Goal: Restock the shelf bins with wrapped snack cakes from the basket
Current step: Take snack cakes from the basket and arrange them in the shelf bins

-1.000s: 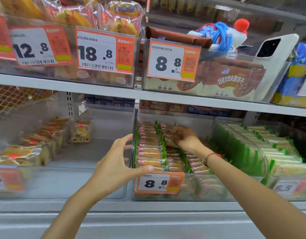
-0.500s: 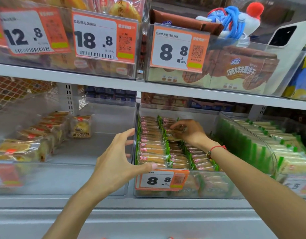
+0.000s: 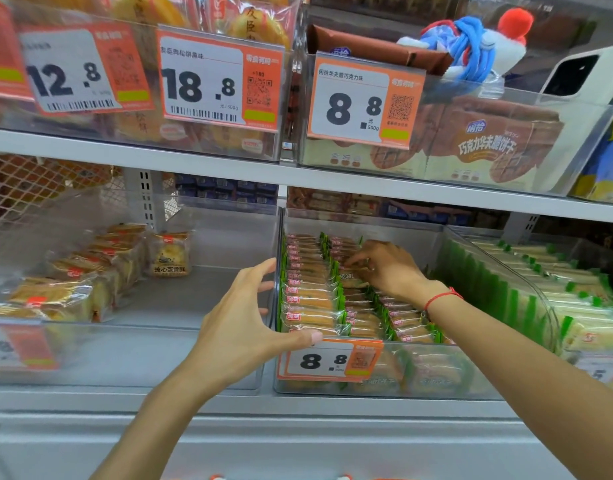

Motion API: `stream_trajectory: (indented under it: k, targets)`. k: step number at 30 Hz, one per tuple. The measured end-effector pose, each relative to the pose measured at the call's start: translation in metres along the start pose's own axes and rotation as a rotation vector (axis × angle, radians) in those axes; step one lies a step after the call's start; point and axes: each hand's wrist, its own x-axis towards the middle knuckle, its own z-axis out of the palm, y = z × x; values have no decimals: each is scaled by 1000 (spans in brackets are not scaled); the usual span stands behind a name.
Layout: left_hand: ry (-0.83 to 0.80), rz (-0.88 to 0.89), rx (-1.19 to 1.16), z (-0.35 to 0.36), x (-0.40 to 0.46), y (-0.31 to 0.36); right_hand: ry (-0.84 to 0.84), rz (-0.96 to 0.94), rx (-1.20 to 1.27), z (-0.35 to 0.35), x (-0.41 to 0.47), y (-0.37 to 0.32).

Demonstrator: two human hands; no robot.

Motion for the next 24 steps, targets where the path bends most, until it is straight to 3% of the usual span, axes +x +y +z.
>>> stream_trajectory:
  k: [6,12,18,21,24]
  targets:
    - [12,-18,16,0,-2,4,71,9,20,9,1,-1]
    - [18,-36,46,0,-4,10,-87,13,177,0,-1,8]
    - [26,-24,35,-2,-10,16,36,-33,213,-18,-52,3]
    - [164,45,-42,0,-23,17,121,-80,318,-30,-88,-4]
    - [288,180,73,2,-49,23,210,-109,414,-37,-125,-21]
